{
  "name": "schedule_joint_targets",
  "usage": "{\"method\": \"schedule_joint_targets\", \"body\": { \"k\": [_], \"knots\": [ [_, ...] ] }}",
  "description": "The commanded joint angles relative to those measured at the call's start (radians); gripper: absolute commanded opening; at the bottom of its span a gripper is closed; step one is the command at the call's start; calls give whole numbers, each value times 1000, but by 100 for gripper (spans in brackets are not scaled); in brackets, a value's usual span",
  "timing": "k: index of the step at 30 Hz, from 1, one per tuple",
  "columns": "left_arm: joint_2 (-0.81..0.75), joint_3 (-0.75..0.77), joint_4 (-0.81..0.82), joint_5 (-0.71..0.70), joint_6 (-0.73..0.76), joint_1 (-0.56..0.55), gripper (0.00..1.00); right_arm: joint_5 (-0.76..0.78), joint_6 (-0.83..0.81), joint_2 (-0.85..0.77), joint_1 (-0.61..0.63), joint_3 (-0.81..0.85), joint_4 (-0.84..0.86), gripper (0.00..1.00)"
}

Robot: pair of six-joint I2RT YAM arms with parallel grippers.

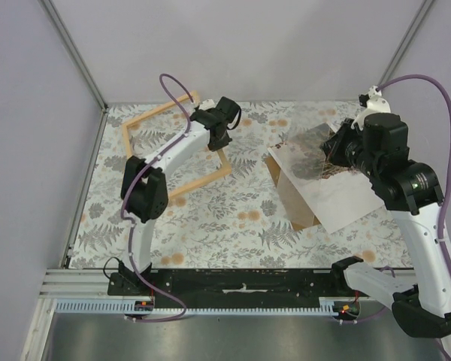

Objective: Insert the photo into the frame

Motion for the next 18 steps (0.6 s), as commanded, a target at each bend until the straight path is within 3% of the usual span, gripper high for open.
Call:
{"method": "schedule_joint_targets", "body": {
  "k": [1,8,13,18],
  "knots": [
    [-248,-26,45,18,83,-75,2,37,-26,33,-3,19,70,0],
    [-418,-89,159,182,65,-183,2,21,-26,97,-4,65,86,0],
    [-473,-170,365,319,-13,-240,2,-1,-24,125,-6,75,104,0],
    [-552,-374,666,435,-130,-246,2,5,-32,131,-7,87,102,0]
  ]
}}
